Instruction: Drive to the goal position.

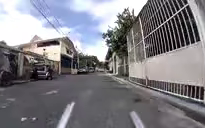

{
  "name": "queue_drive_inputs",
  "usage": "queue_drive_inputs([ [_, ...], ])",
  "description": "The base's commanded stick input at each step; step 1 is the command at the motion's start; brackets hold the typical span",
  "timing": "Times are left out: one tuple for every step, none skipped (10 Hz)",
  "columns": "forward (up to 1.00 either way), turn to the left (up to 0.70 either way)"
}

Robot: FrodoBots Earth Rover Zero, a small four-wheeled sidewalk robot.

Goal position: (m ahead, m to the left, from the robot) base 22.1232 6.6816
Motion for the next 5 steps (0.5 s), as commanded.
queue_drive_inputs([
  [1.00,0.00],
  [1.00,0.00],
  [1.00,0.00],
  [1.00,0.00],
  [1.00,0.00],
])
